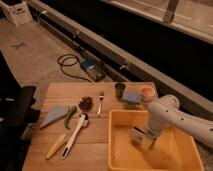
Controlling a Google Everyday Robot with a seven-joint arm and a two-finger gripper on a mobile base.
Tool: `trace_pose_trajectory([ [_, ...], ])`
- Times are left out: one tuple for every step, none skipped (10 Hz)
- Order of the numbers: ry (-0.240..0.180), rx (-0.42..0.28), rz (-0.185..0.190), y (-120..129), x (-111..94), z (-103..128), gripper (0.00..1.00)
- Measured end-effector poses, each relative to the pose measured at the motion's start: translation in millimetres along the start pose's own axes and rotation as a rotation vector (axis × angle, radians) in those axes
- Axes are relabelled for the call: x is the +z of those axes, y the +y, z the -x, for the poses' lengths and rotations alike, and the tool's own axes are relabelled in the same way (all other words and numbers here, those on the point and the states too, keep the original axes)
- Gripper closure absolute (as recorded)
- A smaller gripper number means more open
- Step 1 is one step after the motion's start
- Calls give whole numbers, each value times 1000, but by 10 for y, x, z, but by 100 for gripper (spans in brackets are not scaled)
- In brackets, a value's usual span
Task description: Wipe tray with eraser
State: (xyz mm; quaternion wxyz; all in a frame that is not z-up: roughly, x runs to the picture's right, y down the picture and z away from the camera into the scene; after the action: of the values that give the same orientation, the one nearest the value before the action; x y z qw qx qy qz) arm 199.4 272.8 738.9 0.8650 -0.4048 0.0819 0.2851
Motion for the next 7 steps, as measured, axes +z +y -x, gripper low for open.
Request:
trace_pose_trajectory([
  [3,-16,10,84,34,79,100],
  [10,-24,23,166,87,119,100],
  [16,-25,31,215,121,115,100],
  [26,-14,43,263,162,56,100],
  [35,-1,49,270,180,-28,100],
  [42,14,52,257,191,-125,100],
  [51,38,51,177,179,-328,100],
])
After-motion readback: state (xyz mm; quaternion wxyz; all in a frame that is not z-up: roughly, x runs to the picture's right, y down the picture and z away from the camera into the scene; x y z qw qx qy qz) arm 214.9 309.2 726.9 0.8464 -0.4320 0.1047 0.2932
